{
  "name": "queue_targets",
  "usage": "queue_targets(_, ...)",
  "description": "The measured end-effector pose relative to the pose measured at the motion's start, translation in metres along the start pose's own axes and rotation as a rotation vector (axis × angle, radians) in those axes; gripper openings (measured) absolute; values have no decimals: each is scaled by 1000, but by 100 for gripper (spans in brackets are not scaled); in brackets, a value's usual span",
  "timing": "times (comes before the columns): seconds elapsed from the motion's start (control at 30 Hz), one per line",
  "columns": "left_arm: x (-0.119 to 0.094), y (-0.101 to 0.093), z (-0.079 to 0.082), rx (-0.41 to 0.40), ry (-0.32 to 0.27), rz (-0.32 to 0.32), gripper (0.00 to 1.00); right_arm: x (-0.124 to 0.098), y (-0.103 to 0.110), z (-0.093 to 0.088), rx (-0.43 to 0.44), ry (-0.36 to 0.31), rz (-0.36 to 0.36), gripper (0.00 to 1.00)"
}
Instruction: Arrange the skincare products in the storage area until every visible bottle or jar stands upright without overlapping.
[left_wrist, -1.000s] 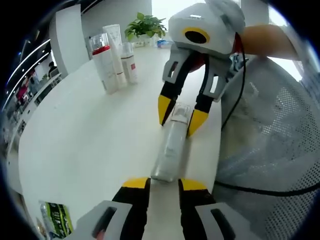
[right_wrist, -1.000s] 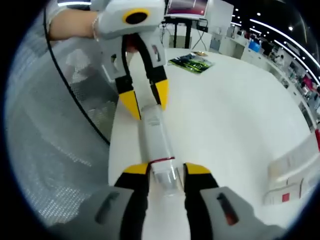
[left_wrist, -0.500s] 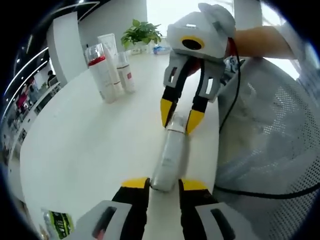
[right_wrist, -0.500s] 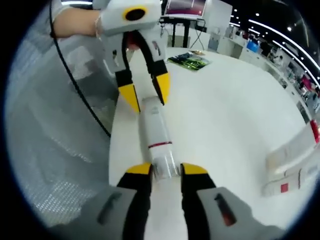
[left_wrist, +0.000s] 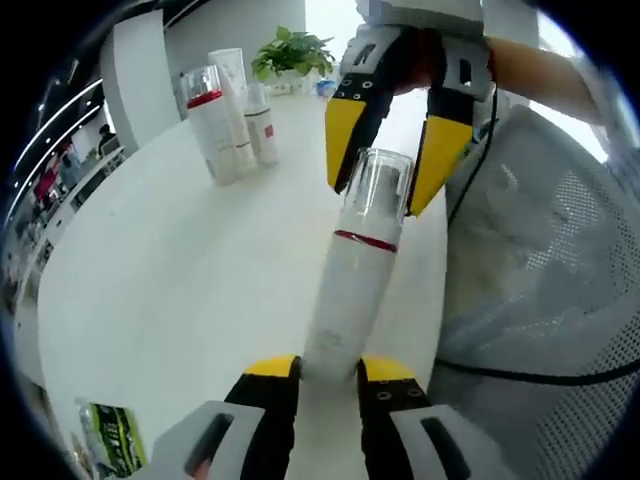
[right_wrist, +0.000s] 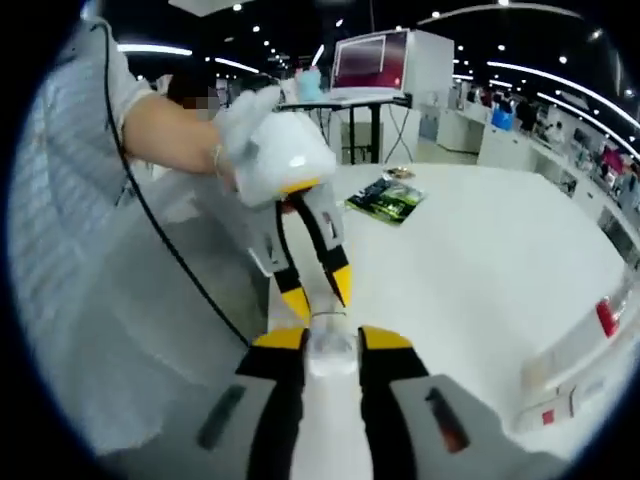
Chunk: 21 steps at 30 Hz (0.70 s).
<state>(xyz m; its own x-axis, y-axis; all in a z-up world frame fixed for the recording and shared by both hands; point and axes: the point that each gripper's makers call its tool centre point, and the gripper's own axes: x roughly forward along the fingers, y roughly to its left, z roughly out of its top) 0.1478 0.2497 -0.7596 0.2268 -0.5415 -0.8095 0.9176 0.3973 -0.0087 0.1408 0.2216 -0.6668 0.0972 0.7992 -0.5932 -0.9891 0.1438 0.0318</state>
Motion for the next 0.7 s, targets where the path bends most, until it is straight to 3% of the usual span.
queue_targets(0.07, 0, 1, -2, -10, 1, -3, 23, 5, 2, 9, -31, -8, -19, 20)
queue_targets(0.33, 1, -2, -1, -6, -20, -16, 23, 29, 6, 44, -57, -143, -25, 20)
queue_targets(0.4, 2, -3, 0, -3, -35, -22, 23, 38, 12, 45, -2, -159, 6, 21)
queue_targets(0.53, 2, -3, 1, 1, -57, -27, 23, 47, 11, 34, -31, -147, -30, 22)
queue_targets(0.7, 1, -3, 1, 0, -69, -31, 23, 53, 7, 22, 26, -159, -56, 22)
